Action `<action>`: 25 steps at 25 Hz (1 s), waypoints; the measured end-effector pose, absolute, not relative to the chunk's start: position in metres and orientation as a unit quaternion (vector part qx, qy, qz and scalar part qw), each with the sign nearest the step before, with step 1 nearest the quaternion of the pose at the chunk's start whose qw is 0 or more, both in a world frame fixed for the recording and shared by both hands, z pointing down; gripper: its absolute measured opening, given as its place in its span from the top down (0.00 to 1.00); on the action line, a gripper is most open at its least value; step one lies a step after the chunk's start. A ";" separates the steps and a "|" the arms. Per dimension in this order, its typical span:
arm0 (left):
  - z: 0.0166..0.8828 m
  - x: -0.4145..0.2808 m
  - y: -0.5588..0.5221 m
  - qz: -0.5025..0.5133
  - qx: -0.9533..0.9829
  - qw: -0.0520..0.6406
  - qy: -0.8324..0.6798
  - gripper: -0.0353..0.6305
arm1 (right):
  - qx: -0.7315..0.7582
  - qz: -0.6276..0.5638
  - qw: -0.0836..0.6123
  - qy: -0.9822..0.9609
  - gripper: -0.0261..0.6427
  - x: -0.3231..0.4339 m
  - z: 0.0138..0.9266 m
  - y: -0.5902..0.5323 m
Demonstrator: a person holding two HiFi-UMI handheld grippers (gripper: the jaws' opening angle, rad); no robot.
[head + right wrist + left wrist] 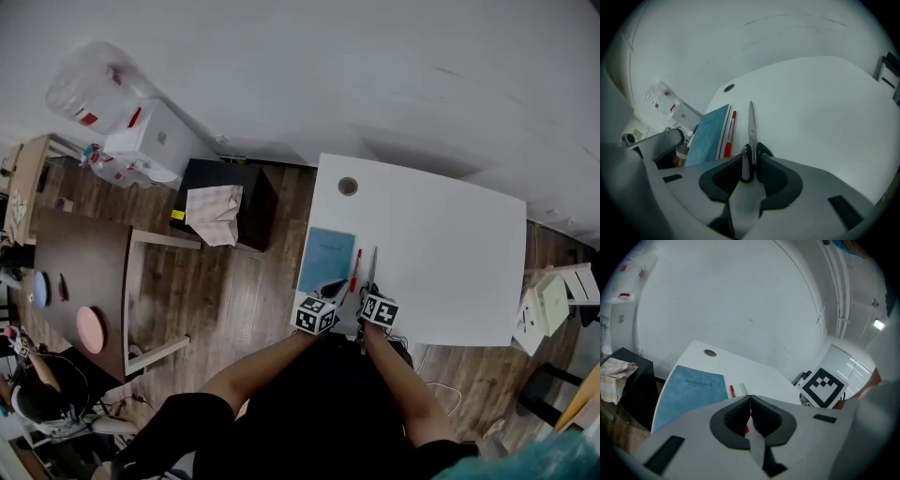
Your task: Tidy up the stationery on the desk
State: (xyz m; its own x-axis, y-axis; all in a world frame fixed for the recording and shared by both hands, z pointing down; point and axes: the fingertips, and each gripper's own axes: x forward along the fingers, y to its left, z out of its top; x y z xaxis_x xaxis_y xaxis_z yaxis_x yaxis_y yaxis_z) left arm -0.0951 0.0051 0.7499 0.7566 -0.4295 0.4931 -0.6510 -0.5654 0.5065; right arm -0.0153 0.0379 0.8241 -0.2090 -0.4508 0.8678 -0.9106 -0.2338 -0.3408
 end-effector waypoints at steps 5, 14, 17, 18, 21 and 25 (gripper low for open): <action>0.750 -0.101 0.006 0.163 0.867 0.350 -0.316 0.93 | 0.584 0.509 0.233 -0.588 0.77 -0.018 0.821 0.038; 0.750 -0.107 0.010 0.155 0.862 0.358 -0.324 0.93 | 0.592 0.505 0.222 -0.588 0.74 -0.015 0.812 0.040; 0.751 -0.109 0.011 0.154 0.860 0.358 -0.329 0.93 | 0.590 0.509 0.214 -0.589 0.73 -0.015 0.808 0.043; 0.751 -0.110 0.011 0.153 0.860 0.357 -0.330 0.93 | 0.590 0.511 0.209 -0.589 0.72 -0.016 0.806 0.044; 0.750 -0.110 0.017 0.152 0.861 0.359 -0.327 0.93 | 0.587 0.520 0.198 -0.589 0.72 -0.019 0.798 0.053; 0.748 -0.107 0.026 0.161 0.864 0.357 -0.316 0.93 | 0.580 0.499 0.199 -0.612 0.72 -0.017 0.779 0.058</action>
